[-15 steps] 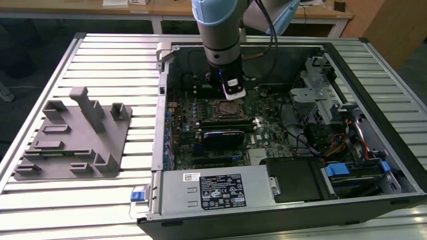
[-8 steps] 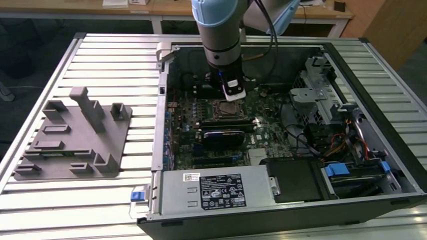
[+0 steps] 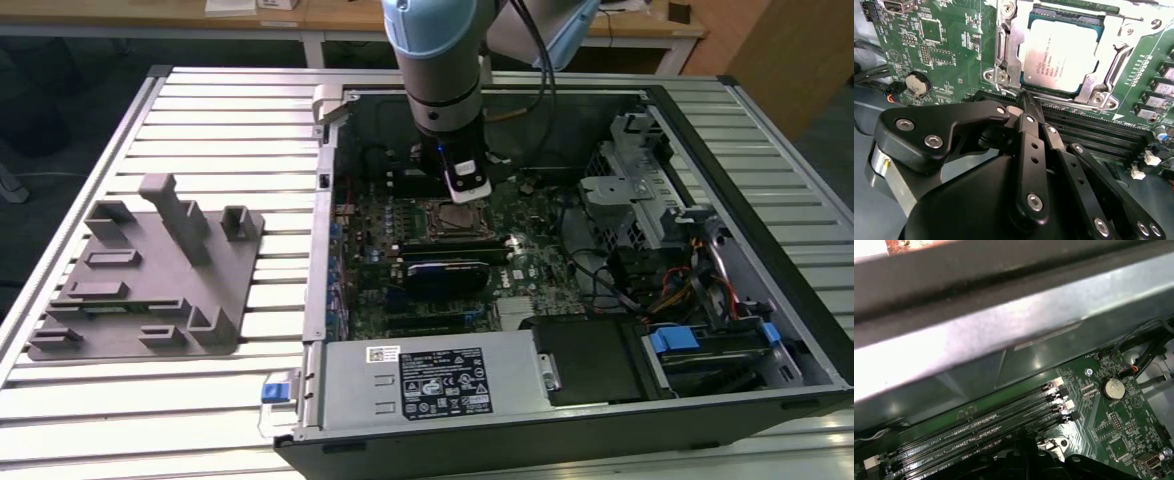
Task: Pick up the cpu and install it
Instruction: 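Install the first cpu locking lever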
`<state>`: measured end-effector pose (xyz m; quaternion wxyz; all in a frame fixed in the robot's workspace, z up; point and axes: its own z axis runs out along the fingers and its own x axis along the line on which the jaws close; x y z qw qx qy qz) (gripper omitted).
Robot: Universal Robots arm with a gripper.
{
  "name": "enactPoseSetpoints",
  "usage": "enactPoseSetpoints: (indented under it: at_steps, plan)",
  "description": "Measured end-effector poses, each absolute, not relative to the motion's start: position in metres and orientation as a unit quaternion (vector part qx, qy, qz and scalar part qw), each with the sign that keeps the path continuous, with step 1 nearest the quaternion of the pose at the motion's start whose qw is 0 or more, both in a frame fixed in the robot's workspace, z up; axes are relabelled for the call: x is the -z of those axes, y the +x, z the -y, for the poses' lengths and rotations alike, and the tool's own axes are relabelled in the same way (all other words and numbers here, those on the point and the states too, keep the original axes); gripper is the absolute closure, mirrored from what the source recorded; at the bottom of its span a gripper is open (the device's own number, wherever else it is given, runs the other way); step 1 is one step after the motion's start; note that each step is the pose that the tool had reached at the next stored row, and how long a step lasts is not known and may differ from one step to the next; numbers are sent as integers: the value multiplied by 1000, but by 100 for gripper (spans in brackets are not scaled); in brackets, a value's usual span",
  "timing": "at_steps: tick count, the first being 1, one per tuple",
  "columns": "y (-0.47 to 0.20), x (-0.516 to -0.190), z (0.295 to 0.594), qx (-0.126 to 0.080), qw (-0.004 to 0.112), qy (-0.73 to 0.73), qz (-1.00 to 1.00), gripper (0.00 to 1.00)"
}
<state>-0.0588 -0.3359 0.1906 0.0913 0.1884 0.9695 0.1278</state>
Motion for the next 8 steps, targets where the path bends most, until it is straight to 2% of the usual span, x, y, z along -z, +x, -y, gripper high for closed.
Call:
enactPoseSetpoints:
  at_steps: [8]
  plan:
    - [-59, -194, 336, -130, 91, 189, -969, 89]
